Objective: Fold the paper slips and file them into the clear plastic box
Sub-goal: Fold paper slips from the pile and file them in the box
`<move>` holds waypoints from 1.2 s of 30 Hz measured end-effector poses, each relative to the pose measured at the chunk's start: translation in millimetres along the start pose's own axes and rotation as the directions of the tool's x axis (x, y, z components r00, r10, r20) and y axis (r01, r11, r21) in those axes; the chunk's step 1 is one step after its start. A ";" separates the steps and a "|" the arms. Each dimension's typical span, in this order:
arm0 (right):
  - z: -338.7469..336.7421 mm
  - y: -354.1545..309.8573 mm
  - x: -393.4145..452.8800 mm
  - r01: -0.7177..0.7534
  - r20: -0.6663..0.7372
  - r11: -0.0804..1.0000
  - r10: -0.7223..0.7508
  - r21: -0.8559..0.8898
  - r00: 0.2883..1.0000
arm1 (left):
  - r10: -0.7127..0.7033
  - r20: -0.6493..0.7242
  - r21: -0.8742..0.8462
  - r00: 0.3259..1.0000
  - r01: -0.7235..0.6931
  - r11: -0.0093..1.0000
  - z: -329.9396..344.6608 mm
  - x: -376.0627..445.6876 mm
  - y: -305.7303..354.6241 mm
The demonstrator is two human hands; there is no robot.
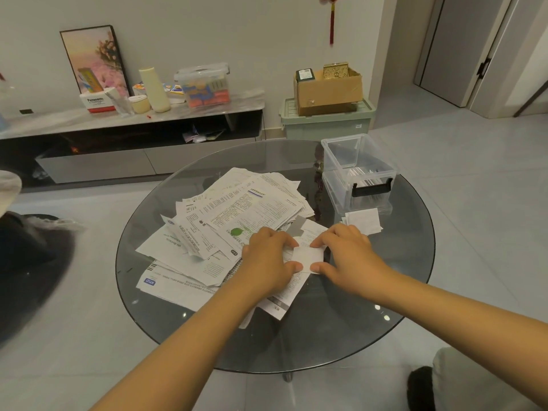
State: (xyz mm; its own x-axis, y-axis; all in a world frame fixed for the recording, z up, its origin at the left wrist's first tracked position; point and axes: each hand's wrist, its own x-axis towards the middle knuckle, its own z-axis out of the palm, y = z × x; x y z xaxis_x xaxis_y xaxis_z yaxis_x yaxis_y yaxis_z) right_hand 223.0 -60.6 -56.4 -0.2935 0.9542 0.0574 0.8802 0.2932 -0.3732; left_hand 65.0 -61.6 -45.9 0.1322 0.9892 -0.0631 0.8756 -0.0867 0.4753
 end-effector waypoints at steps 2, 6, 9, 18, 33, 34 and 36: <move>-1.3 0.3 0.0 -0.015 0.005 0.998 0.014 0.063 1.000 | 0.007 0.011 -0.046 1.000 -0.007 0.999 -0.8 0.1 1.4; -3.2 1.1 -4.2 0.011 -0.013 0.980 -0.009 0.200 1.000 | 0.065 0.008 -0.111 0.998 -0.063 0.992 0.6 -0.9 3.9; -7.3 3.3 -8.8 0.030 -0.016 0.966 -0.027 0.256 1.000 | 0.100 0.025 -0.197 0.995 -0.093 0.976 -1.0 -1.0 8.0; -29.1 20.5 -16.9 0.007 -0.230 0.864 0.127 0.504 0.965 | 0.069 -0.092 -0.513 0.993 -0.107 0.852 5.5 8.0 29.9; -28.4 67.7 6.2 -0.059 -0.281 0.916 0.182 0.397 0.942 | 0.458 -0.157 0.016 0.875 -0.462 0.887 45.0 36.0 54.5; -27.0 70.8 7.3 -0.075 -0.275 0.924 0.188 0.374 0.943 | 0.460 -0.146 0.044 0.876 -0.458 0.888 47.7 38.5 54.4; -24.9 75.6 8.0 -0.101 -0.286 0.960 0.177 0.262 0.942 | 0.465 -0.129 0.072 0.876 -0.459 0.885 51.4 41.6 52.5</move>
State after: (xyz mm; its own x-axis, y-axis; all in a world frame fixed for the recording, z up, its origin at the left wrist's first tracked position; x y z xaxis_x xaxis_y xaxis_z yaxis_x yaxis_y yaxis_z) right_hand 296.5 -29.3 -61.1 -0.0134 0.9674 0.2528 0.7766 0.1694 -0.6068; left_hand 140.3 -31.1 -68.7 0.4628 0.8413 0.2794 0.7478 -0.5398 0.3867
